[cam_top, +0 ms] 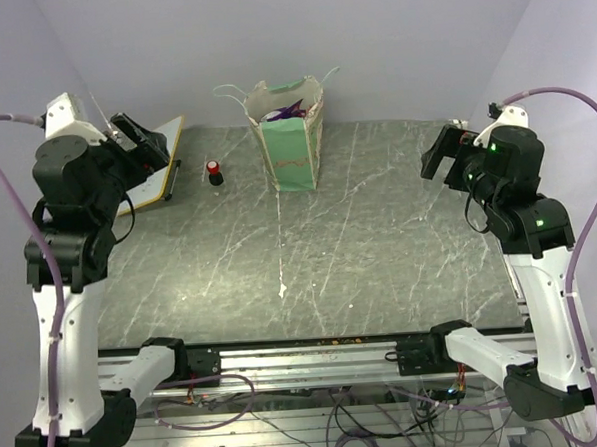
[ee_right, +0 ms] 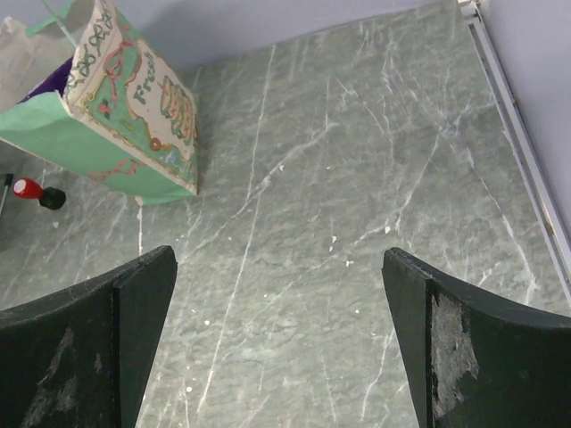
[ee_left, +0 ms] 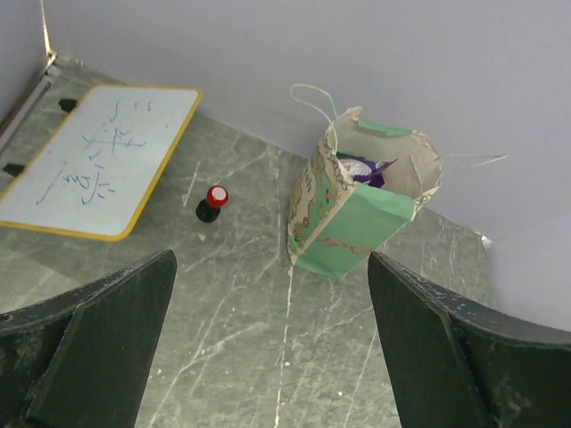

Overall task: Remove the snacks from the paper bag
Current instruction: Pick up the paper bag from the center of the board, then place the paper bag at the center of the board.

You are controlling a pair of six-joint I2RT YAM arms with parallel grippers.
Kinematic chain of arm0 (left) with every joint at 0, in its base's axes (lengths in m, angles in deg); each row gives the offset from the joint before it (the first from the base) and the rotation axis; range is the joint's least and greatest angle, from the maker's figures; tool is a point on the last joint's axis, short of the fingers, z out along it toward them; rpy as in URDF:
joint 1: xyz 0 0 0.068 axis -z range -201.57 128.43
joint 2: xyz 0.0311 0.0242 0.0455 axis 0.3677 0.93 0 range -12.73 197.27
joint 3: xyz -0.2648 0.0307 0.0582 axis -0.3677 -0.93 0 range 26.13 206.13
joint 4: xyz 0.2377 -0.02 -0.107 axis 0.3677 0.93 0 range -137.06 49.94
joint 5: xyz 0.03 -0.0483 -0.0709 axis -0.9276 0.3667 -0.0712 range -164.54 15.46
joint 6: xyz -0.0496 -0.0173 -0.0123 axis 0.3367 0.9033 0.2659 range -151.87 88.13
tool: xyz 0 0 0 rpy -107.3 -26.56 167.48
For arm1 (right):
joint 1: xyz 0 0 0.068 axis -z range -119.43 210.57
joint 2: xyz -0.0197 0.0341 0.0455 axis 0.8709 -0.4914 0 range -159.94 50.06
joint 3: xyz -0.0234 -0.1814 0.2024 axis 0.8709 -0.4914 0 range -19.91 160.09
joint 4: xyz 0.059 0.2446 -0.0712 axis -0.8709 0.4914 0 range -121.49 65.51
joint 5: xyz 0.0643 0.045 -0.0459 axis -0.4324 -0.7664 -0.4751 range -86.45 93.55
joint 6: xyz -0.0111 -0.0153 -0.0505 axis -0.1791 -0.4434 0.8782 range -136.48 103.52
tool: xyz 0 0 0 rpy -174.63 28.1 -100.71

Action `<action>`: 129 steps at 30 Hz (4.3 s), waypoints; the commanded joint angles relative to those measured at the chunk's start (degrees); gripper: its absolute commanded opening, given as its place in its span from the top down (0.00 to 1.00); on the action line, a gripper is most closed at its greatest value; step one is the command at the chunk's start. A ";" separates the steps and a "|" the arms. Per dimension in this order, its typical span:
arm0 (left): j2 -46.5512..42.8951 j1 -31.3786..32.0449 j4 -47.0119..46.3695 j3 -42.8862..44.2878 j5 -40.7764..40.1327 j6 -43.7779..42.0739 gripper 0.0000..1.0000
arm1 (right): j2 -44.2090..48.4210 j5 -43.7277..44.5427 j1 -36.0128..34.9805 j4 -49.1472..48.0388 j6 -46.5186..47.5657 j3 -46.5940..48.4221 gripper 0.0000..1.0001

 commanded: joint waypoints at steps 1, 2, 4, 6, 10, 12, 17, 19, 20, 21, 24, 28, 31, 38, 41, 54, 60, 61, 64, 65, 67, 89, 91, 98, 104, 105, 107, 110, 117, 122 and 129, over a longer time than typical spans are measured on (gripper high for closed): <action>2.99 0.03 -2.23 -1.10 -0.21 3.46 0.01 | -0.42 1.53 0.03 0.04 -0.91 -1.10 0.00; 3.75 0.03 -2.45 -1.17 0.00 3.87 0.01 | -0.57 1.40 0.03 -0.10 -0.98 -1.30 0.00; 5.51 0.02 -3.24 -1.28 0.41 4.77 0.02 | -1.00 0.75 0.04 -0.64 -1.28 -1.66 0.00; 7.61 0.00 -4.31 -1.42 1.40 5.60 0.02 | -1.63 -0.14 0.03 -1.46 -1.93 -2.35 0.00; 12.20 0.00 -7.20 -1.19 4.98 7.16 0.04 | -4.05 -1.06 0.04 -2.31 -5.87 -2.91 0.00; 14.66 0.00 -9.65 -1.19 7.86 8.58 0.04 | -5.56 -2.08 0.07 -3.49 -7.70 -3.09 0.00; 24.42 0.00 -17.47 -0.18 17.00 13.41 0.02 | -11.28 -7.15 0.05 -9.23 -9.88 -2.01 0.00; 28.99 0.00 -20.91 1.09 20.45 15.26 0.02 | -14.97 -8.95 0.07 -11.89 -10.45 -0.99 0.00; 31.47 0.00 -22.05 2.34 22.08 16.09 0.02 | -16.75 -9.79 0.08 -13.14 -10.80 -0.31 0.00; 34.53 0.00 -23.45 3.91 23.92 17.04 0.03 | -18.78 -10.58 0.10 -14.25 -11.30 0.46 0.00; 44.44 -0.03 -27.97 8.84 28.88 20.04 0.05 | -25.05 -13.56 0.15 -16.91 -12.44 3.99 0.00; 56.31 -0.27 -35.79 16.25 33.39 26.68 0.10 | -31.84 -17.25 0.15 -18.95 -13.06 8.91 0.00; 63.92 -0.25 -40.45 20.77 34.98 31.56 0.18 | -34.87 -18.13 0.18 -20.24 -12.84 11.16 0.00; 73.00 -0.19 -45.12 29.35 37.80 36.49 0.35 | -39.32 -20.26 0.45 -21.56 -12.37 14.69 0.00; 72.40 -0.08 -43.67 30.07 37.76 35.30 0.37 | -41.96 -22.85 0.52 -23.07 -13.22 16.34 0.00; 75.00 -1.32 -40.01 37.91 41.30 36.51 0.63 | -58.76 -37.47 -0.52 -42.41 -27.05 28.06 0.01; 75.47 -2.15 -42.29 37.83 43.19 38.87 0.69 | -62.78 -39.12 -1.88 -50.27 -30.93 29.71 0.02; 75.79 -2.18 -42.28 38.29 43.60 39.20 0.70 | -63.46 -39.53 -1.93 -51.13 -31.86 30.48 0.04; 76.84 -2.41 -42.50 39.82 44.93 40.21 0.73 | -65.77 -39.65 -2.67 -50.53 -31.30 34.42 0.06; 77.35 -2.58 -42.64 40.42 45.53 40.82 0.74 | -66.05 -38.97 -2.96 -50.35 -30.56 35.23 0.06; 78.07 -2.84 -43.15 41.24 46.59 41.56 0.77 | -66.54 -37.35 -3.52 -51.07 -30.45 35.73 0.06; 69.85 -3.52 -35.23 39.54 45.50 32.97 0.93 | -61.41 -31.51 -3.50 -37.50 -17.32 37.76 1.00; 67.89 -3.49 -36.42 37.54 46.08 33.29 0.93 | -60.09 -32.89 -3.61 -36.34 -15.50 38.24 1.00; 58.27 -3.34 -30.81 29.74 45.89 29.90 0.93 | -54.12 -34.30 -5.98 -30.45 -12.42 37.28 1.00; 50.87 -3.64 -14.66 29.50 42.76 21.60 0.93 | -47.62 -31.43 -13.13 -28.77 -9.61 31.56 1.00; 49.71 -3.81 -11.53 29.37 42.80 20.74 0.93 | -46.95 -31.38 -14.42 -28.48 -9.63 31.33 1.00; 47.39 -4.14 -7.77 28.27 43.32 19.72 0.93 | -45.19 -30.58 -17.19 -28.18 -9.66 30.71 1.00; 43.93 -4.88 -2.90 25.54 43.69 18.40 0.93 | -41.87 -29.05 -21.59 -29.51 -11.21 27.69 1.00; 31.85 -7.76 5.03 17.81 41.39 13.84 0.93 | -34.29 -32.12 -24.62 -37.19 -17.10 12.85 1.00; 27.01 -10.38 10.81 15.18 40.88 11.55 0.93 | -35.69 -33.52 -28.53 -34.82 -15.66 16.16 1.00; 23.81 -11.07 14.98 13.36 39.38 9.46 0.93 | -37.02 -34.78 -31.12 -35.87 -15.26 16.90 1.00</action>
